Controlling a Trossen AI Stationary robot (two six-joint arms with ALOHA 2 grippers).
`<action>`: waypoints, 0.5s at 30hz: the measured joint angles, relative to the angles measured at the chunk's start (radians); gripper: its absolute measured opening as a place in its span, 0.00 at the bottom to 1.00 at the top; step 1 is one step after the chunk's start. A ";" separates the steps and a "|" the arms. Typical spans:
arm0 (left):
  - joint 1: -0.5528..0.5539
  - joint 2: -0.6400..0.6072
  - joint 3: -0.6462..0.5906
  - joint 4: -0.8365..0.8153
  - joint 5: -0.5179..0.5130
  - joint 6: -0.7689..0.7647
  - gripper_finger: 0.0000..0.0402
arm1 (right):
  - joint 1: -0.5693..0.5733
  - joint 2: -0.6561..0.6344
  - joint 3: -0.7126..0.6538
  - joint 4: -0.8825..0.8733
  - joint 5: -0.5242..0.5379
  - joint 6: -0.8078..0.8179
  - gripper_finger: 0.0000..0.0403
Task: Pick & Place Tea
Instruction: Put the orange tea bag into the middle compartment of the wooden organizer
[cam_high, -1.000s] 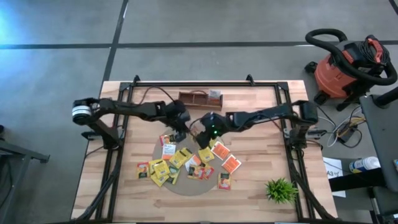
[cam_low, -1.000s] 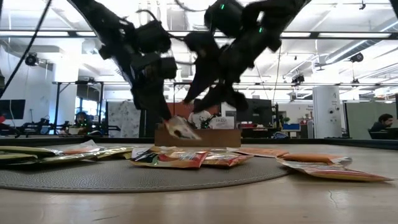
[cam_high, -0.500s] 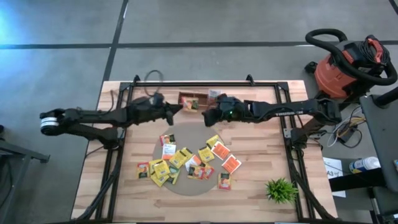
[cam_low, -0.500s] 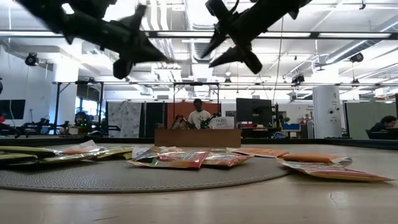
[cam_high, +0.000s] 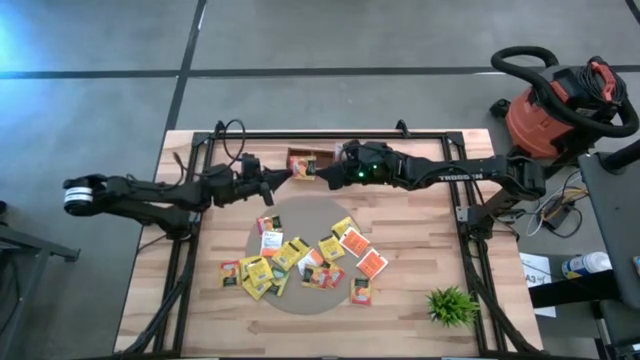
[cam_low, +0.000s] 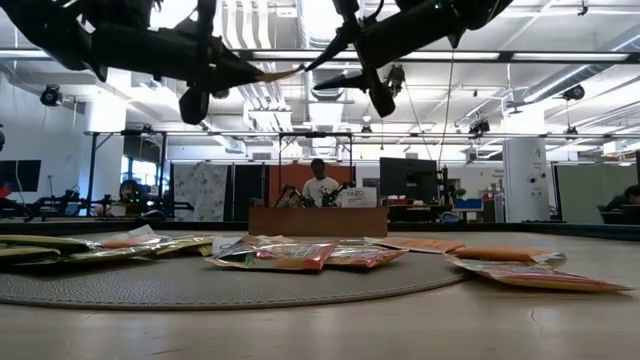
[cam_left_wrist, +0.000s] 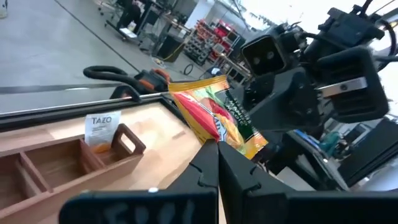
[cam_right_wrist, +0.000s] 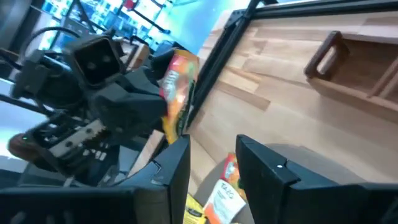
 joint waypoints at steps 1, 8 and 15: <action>0.000 0.006 0.001 0.001 0.000 0.003 0.00 | 0.001 0.000 0.000 0.010 -0.003 0.002 0.32; 0.000 0.023 -0.001 0.000 0.001 0.021 0.00 | 0.000 0.000 0.000 0.016 -0.027 0.019 0.35; 0.000 0.022 -0.002 -0.001 0.003 0.038 0.00 | -0.001 -0.003 0.000 0.011 -0.027 0.021 0.44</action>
